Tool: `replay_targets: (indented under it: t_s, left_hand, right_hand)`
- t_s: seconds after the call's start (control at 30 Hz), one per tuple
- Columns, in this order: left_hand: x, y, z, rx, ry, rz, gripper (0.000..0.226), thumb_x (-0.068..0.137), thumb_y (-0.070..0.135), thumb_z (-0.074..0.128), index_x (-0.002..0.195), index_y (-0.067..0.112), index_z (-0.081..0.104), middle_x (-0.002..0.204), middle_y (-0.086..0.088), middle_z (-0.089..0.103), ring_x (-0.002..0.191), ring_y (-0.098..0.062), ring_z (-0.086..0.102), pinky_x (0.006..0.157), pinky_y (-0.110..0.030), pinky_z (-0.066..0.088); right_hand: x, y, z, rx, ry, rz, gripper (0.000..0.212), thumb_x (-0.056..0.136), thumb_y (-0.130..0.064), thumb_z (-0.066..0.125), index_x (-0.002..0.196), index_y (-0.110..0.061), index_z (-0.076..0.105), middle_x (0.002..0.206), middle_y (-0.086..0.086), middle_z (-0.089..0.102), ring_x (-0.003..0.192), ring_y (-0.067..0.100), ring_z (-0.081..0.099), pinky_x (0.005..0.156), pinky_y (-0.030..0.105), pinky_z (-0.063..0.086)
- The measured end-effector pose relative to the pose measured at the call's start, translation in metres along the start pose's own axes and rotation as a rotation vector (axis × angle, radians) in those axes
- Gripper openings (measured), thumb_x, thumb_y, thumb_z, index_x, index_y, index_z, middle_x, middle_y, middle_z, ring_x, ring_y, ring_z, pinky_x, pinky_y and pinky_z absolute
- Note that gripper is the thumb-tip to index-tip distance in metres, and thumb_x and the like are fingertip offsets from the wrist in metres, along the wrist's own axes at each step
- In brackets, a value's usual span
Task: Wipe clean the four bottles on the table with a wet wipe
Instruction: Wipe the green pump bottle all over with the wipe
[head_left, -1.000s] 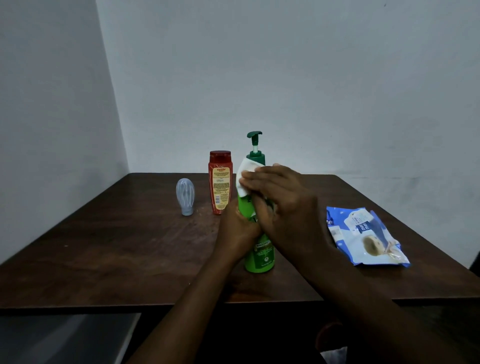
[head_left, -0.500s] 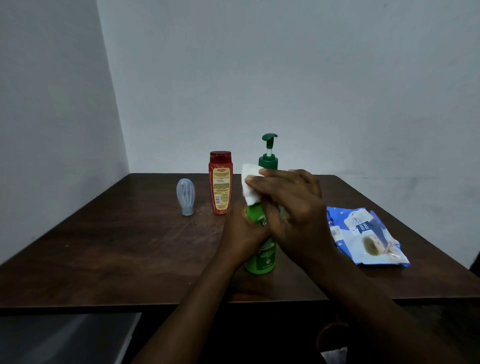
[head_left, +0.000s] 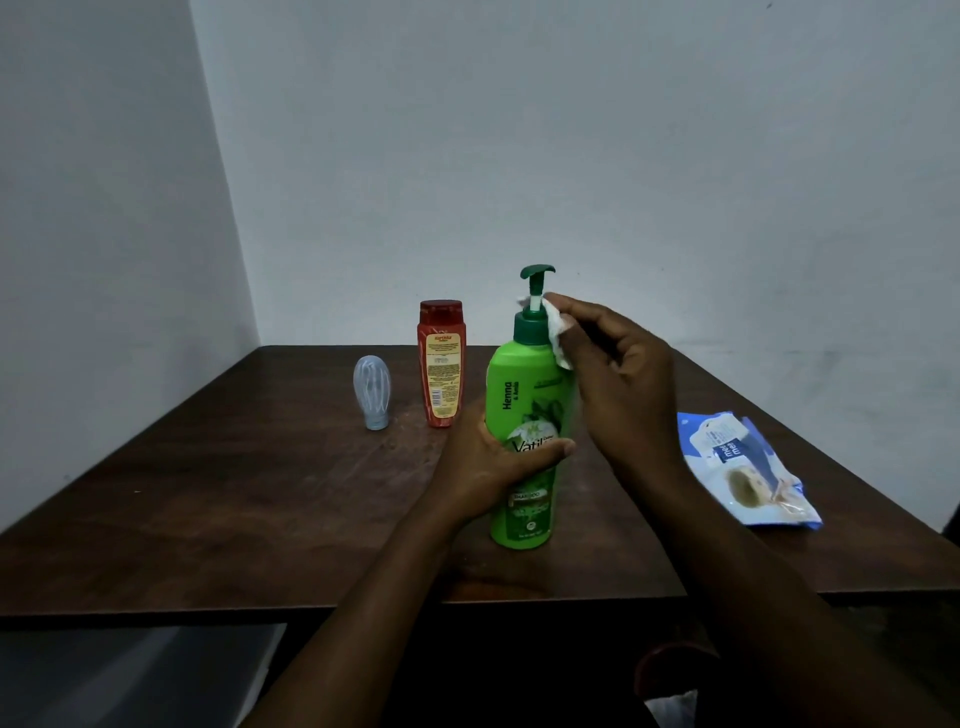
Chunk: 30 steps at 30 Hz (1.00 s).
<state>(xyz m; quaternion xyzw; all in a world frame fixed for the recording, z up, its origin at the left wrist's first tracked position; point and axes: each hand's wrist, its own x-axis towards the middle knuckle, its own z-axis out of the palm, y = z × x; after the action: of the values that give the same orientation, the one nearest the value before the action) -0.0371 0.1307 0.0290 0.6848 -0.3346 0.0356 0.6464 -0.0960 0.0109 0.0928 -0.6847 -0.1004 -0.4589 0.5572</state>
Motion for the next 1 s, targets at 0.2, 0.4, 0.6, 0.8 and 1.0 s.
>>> replay_targets:
  t_s: [0.2, 0.4, 0.6, 0.8, 1.0]
  left_hand:
    - [0.000, 0.002, -0.003, 0.001, -0.045, 0.003, 0.041, 0.073, 0.014, 0.088, 0.110, 0.013, 0.070, 0.100, -0.002, 0.077, 0.093, -0.013, 0.074, 0.081, -0.032, 0.061]
    - [0.000, 0.000, -0.003, -0.026, -0.045, -0.012, 0.040, 0.073, 0.015, 0.088, 0.110, 0.014, 0.069, 0.100, 0.000, 0.077, 0.092, -0.012, 0.074, 0.081, -0.031, 0.061]
    - [0.001, -0.001, -0.001, -0.033, -0.041, -0.023, 0.045, 0.073, 0.017, 0.088, 0.113, 0.012, 0.068, 0.102, -0.001, 0.077, 0.093, -0.013, 0.074, 0.083, -0.034, 0.061]
    - [0.000, 0.000, -0.001, -0.032, -0.045, -0.018, 0.044, 0.074, 0.017, 0.088, 0.113, 0.013, 0.069, 0.102, 0.000, 0.077, 0.094, -0.012, 0.074, 0.082, -0.032, 0.061]
    - [-0.001, -0.001, -0.001, -0.023, -0.029, -0.005, 0.043, 0.075, 0.020, 0.087, 0.113, 0.015, 0.069, 0.103, 0.001, 0.077, 0.096, -0.011, 0.073, 0.083, -0.033, 0.060]
  right_hand:
    - [0.029, -0.011, -0.002, 0.118, -0.320, 0.211, 0.038, 0.099, -0.007, 0.039, 0.115, -0.018, 0.072, 0.110, 0.005, 0.076, 0.108, 0.021, 0.070, 0.103, 0.045, 0.050]
    - [0.041, -0.008, -0.006, 0.312, -0.438, 0.333, 0.049, 0.088, -0.013, 0.041, 0.132, -0.006, 0.061, 0.122, 0.025, 0.067, 0.120, 0.040, 0.061, 0.113, 0.058, 0.037]
    - [0.033, -0.007, -0.014, 0.293, -0.431, 0.312, 0.047, 0.097, -0.012, 0.060, 0.143, -0.012, 0.050, 0.121, 0.012, 0.071, 0.112, 0.021, 0.067, 0.096, 0.032, 0.051]
    - [0.033, -0.039, -0.019, -0.051, -0.233, 0.275, 0.051, 0.078, -0.018, 0.084, 0.126, -0.017, 0.066, 0.093, 0.004, 0.079, 0.093, 0.014, 0.075, 0.099, 0.041, 0.054]
    - [0.009, -0.056, -0.004, -0.386, -0.091, 0.142, 0.041, 0.090, -0.037, 0.070, 0.130, -0.027, 0.065, 0.099, -0.006, 0.078, 0.097, -0.010, 0.066, 0.077, -0.003, 0.042]
